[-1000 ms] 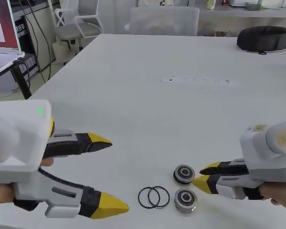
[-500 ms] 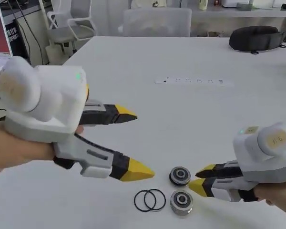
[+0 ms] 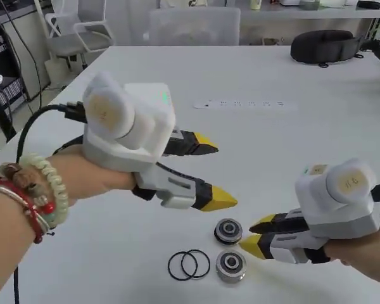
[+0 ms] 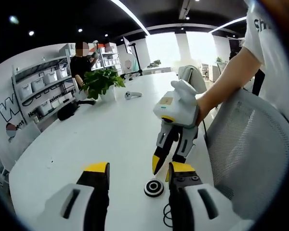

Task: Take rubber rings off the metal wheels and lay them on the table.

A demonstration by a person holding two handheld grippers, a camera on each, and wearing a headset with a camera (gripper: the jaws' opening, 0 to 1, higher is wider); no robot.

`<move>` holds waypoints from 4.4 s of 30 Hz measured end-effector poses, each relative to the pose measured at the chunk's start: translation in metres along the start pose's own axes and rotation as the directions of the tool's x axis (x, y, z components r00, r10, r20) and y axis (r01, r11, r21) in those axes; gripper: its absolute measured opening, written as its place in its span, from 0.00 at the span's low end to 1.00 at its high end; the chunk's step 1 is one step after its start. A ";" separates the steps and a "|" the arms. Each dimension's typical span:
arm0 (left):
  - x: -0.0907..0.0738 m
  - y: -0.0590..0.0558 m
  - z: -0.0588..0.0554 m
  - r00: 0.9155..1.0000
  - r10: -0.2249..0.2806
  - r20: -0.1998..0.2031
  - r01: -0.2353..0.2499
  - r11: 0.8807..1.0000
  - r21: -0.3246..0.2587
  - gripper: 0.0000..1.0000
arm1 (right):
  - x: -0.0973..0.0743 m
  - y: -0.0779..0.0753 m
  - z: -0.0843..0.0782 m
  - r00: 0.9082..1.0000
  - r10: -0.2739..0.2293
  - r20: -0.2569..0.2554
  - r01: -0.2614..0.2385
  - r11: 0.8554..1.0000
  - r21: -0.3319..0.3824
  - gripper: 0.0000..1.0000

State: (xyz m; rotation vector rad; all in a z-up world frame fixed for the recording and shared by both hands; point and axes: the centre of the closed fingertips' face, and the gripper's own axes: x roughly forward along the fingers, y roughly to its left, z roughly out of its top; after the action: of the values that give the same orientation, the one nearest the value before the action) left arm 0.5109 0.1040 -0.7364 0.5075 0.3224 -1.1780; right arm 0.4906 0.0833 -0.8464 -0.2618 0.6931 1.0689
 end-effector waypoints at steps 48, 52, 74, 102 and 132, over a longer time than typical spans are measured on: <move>0.050 -0.026 -0.080 0.997 -0.047 -0.068 0.035 0.985 -0.170 0.07 | 0.015 0.002 0.008 0.999 -0.024 0.038 0.025 0.999 -0.043 0.22; 0.050 -0.026 -0.080 0.997 -0.044 -0.063 0.032 0.983 -0.182 0.07 | 0.017 0.002 0.010 0.998 -0.030 0.048 0.031 0.999 -0.040 0.24; 0.050 -0.027 -0.080 0.998 -0.038 -0.059 0.027 0.983 -0.180 0.07 | 0.012 0.002 0.006 1.000 -0.005 0.015 0.006 0.996 -0.093 0.16; 0.051 -0.027 -0.080 0.998 -0.027 -0.054 0.016 0.981 -0.196 0.07 | 0.012 -0.004 -0.002 0.998 -0.042 -0.037 0.044 0.998 0.051 0.01; 0.050 -0.029 -0.080 0.998 -0.030 -0.059 0.019 0.984 -0.180 0.07 | 0.003 -0.010 0.011 0.997 -0.039 0.064 0.010 0.917 0.399 0.00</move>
State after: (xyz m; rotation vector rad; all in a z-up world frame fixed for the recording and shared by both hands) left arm 0.5030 0.0986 -0.8347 0.3837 0.4838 -1.1465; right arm 0.5043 0.0866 -0.8412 0.1197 0.8241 0.8849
